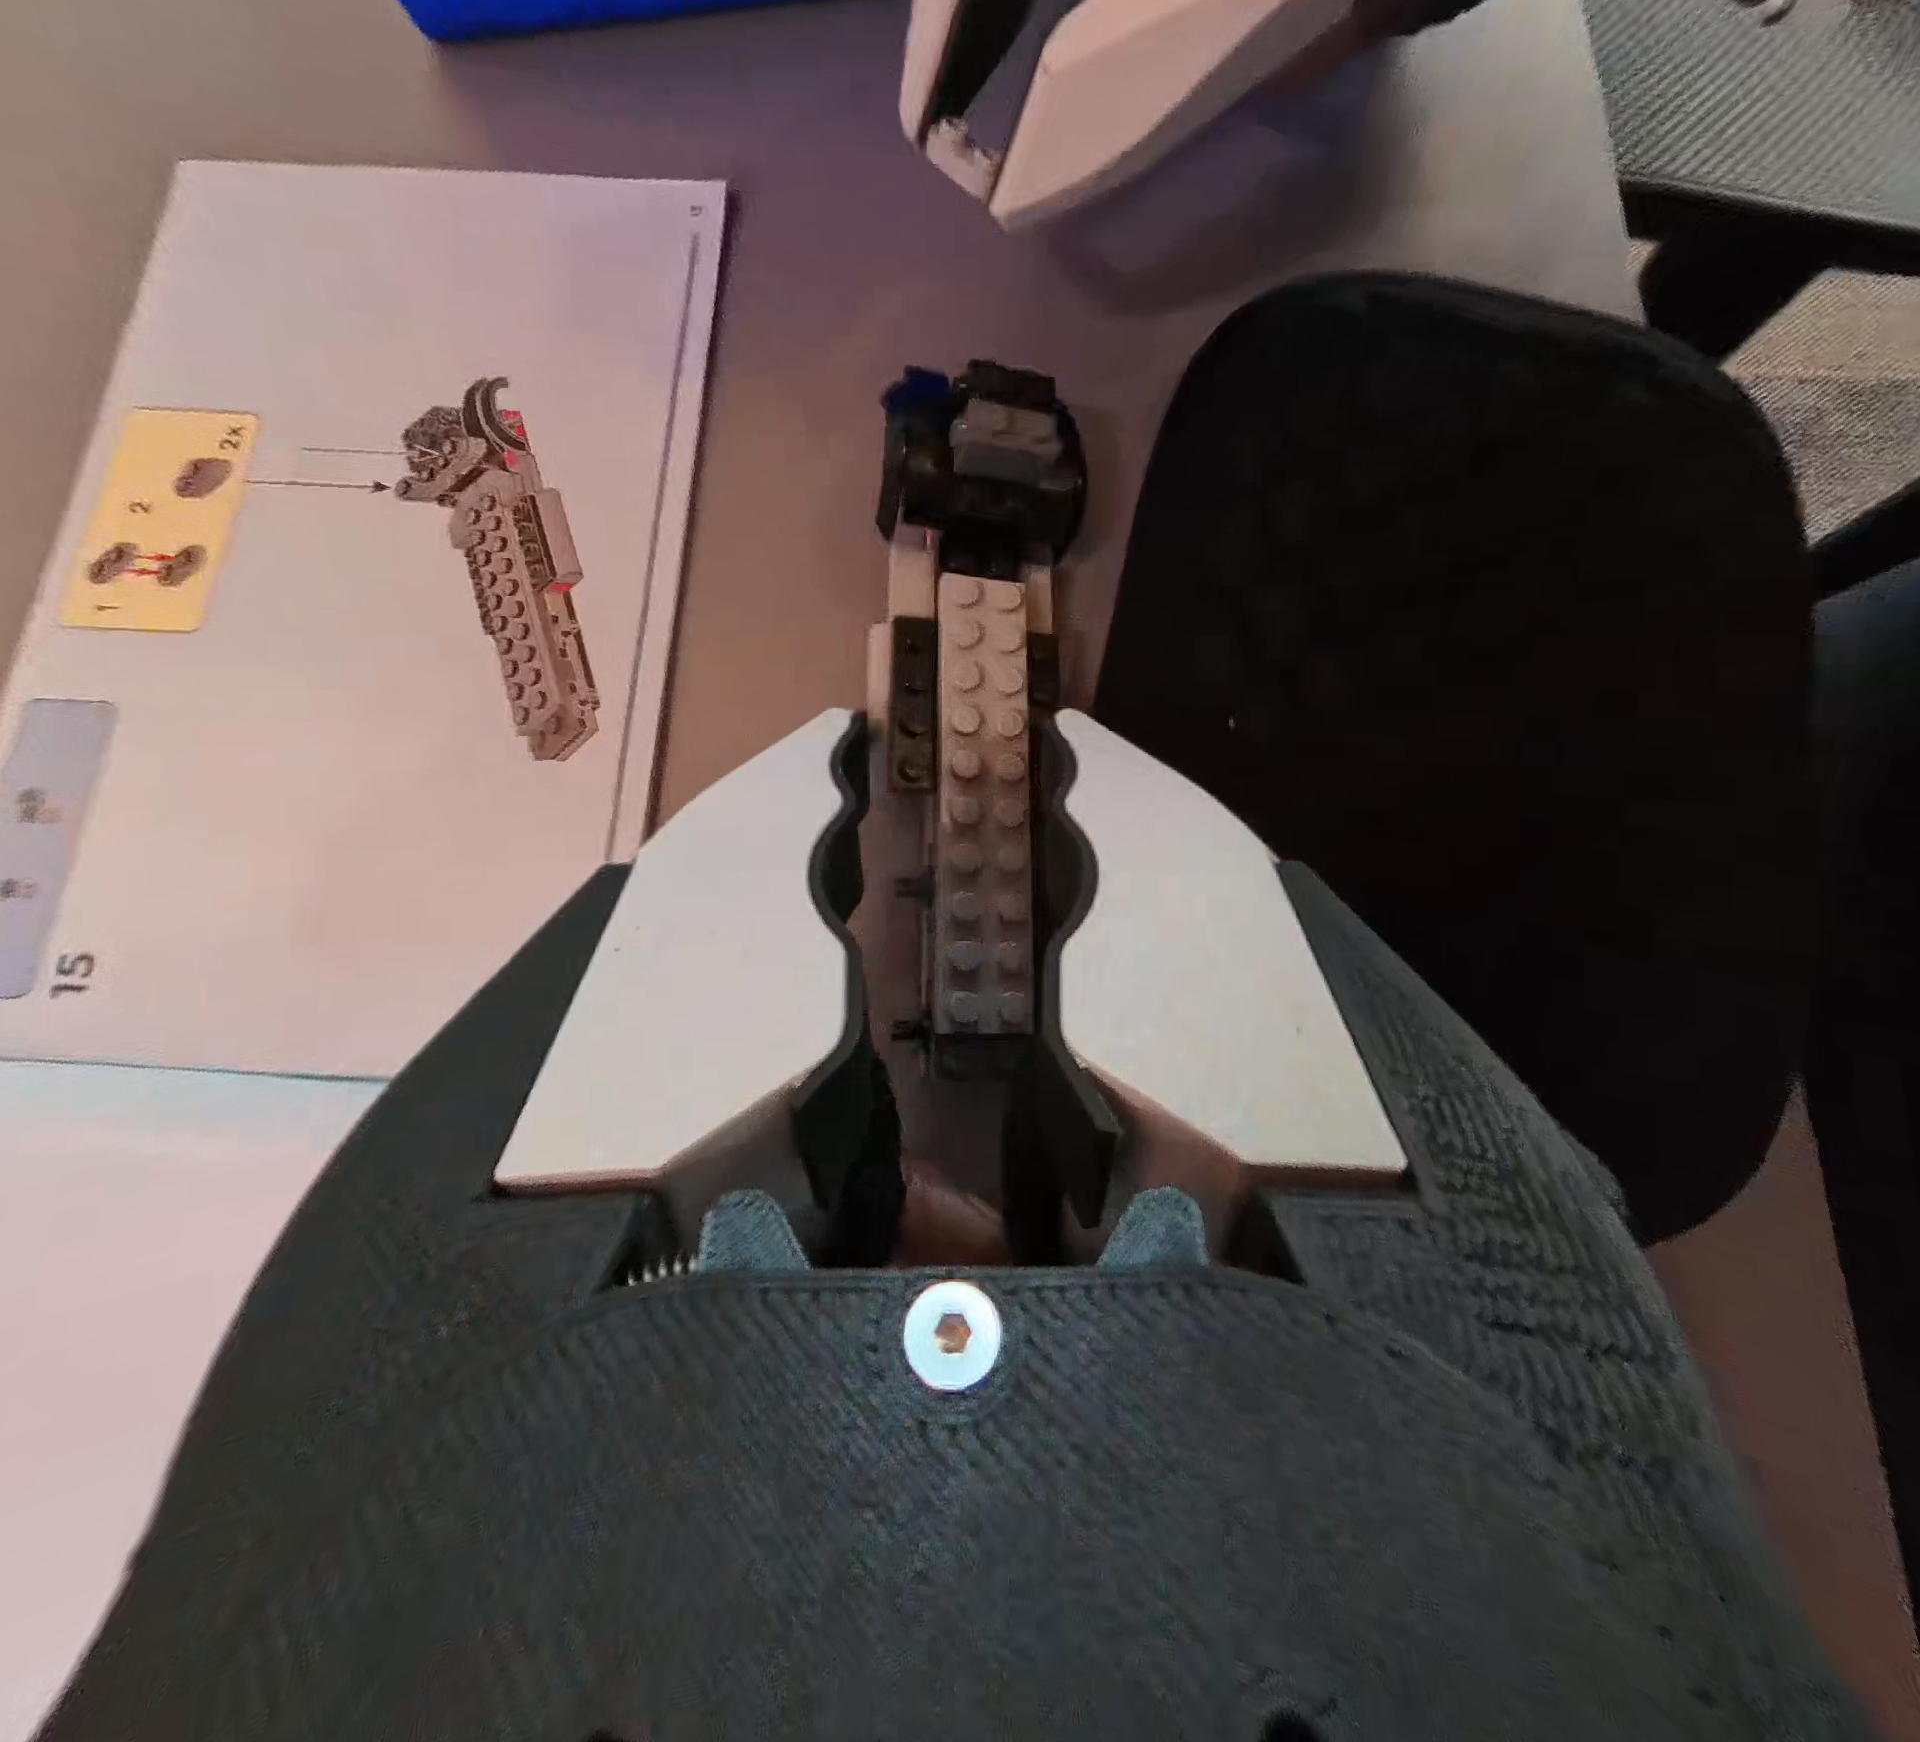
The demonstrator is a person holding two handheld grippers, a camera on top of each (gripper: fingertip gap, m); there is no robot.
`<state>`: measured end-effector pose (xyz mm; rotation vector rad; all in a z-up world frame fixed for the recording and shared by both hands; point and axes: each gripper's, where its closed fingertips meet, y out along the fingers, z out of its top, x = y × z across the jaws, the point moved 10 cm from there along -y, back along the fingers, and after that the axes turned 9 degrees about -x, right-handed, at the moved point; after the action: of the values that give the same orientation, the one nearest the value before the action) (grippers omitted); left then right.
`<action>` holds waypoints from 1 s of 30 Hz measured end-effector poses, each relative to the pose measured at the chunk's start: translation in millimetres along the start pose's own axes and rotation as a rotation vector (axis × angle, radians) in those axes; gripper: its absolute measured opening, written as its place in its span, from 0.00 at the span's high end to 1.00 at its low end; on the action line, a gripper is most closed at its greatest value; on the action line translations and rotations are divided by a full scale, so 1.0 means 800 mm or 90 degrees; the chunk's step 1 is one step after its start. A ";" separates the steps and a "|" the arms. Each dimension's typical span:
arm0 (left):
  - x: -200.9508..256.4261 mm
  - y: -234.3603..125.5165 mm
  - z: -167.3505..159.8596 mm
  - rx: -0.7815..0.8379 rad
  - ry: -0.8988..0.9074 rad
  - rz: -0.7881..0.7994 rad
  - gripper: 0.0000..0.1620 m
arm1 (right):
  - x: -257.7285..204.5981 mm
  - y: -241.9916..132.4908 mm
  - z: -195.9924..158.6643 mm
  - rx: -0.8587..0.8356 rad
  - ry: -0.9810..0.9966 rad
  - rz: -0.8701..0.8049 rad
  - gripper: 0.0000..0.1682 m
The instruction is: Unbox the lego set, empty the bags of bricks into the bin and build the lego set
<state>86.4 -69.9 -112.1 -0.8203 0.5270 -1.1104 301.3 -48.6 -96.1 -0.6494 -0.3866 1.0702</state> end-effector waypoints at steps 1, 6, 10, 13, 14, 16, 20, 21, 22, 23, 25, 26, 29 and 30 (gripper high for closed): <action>0.000 -0.002 -0.003 -0.005 0.002 0.001 0.82 | -0.003 0.000 -0.001 -0.025 -0.018 0.019 0.91; -0.003 -0.027 -0.028 -0.034 0.028 0.011 0.85 | -0.007 0.010 0.000 -0.174 -0.106 0.038 0.90; -0.005 -0.048 -0.052 -0.039 0.037 0.037 0.85 | -0.004 0.026 0.011 -0.228 -0.129 0.046 0.90; -0.007 -0.056 -0.060 -0.023 0.024 0.054 0.83 | -0.001 0.040 0.013 -0.284 -0.101 0.063 0.90; -0.007 -0.057 -0.061 -0.020 0.016 0.060 0.81 | -0.001 0.041 0.015 -0.277 -0.092 0.071 0.90; -0.007 -0.060 -0.062 -0.006 0.006 0.068 0.78 | -0.003 0.042 0.017 -0.296 -0.088 0.073 0.85; -0.002 -0.068 -0.059 0.049 0.006 0.076 0.76 | -0.017 0.015 0.033 -0.263 -0.088 0.058 0.80; 0.000 -0.070 -0.056 0.066 0.009 0.080 0.76 | -0.022 0.000 0.039 -0.242 -0.090 0.058 0.80; 0.002 -0.073 -0.054 0.085 0.013 0.088 0.75 | -0.027 -0.022 0.047 -0.224 -0.098 0.064 0.80; 0.004 -0.076 -0.052 0.107 0.017 0.099 0.75 | -0.030 -0.050 0.055 -0.200 -0.113 0.065 0.80; 0.006 -0.083 -0.053 0.163 0.016 0.119 0.75 | -0.022 -0.123 0.066 -0.113 -0.129 0.002 0.82; 0.006 -0.086 -0.055 0.200 0.009 0.124 0.75 | -0.012 -0.163 0.066 -0.059 -0.112 -0.058 0.85; -0.004 -0.092 -0.068 0.317 -0.047 0.143 0.75 | 0.028 -0.253 0.036 0.045 0.009 -0.231 0.89; -0.009 -0.095 -0.072 0.341 -0.072 0.150 0.75 | 0.040 -0.266 0.019 0.035 0.046 -0.258 0.88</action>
<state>-1.7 -97.2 -86.8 -0.3395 0.2044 -0.9185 451.4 -83.8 54.7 -0.5303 -0.4043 0.6676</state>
